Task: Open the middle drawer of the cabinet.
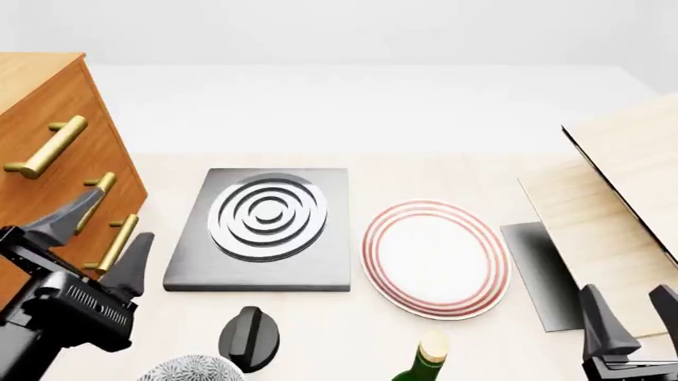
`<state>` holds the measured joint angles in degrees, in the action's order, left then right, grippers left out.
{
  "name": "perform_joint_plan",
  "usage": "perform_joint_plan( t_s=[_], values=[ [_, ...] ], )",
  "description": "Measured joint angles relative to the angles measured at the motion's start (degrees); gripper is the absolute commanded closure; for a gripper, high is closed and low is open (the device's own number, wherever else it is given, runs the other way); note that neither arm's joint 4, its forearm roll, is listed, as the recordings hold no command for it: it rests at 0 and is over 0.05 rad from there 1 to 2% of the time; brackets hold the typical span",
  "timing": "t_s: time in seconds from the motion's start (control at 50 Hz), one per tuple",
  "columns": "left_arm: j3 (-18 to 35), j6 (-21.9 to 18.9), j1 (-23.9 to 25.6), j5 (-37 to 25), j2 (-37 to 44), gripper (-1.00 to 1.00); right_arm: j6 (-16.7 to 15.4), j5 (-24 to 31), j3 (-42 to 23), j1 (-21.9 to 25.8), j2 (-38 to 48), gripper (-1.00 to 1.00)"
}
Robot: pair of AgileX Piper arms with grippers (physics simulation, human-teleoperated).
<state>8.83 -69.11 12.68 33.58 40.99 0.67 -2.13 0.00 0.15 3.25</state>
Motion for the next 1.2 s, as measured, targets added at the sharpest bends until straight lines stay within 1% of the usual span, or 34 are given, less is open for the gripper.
perform_joint_plan(
  t_s=[0.46, 0.62, 0.72, 0.96, 1.2],
  values=[
    [-1.22, -5.51, -0.87, 15.12, 16.08, -1.00, 0.00, -0.03, 0.00, 0.00, 0.03, -1.00],
    [-2.03, -7.81, -1.60, 22.74, 23.10, -1.00, 0.00, -0.10, 0.00, 0.00, 0.10, -1.00],
    [-2.30, -8.84, -1.86, 26.34, 26.65, -1.00, 0.00, -0.14, 0.00, -0.01, 0.14, -1.00],
    [-3.11, -10.68, -2.94, 32.57, 33.63, -1.00, 0.01, -0.14, 0.00, -0.01, 0.14, -1.00],
    [-3.18, -12.39, -5.05, 34.98, 37.80, -1.00, 0.00, -0.06, 0.00, -0.01, 0.05, -1.00]
  ],
)
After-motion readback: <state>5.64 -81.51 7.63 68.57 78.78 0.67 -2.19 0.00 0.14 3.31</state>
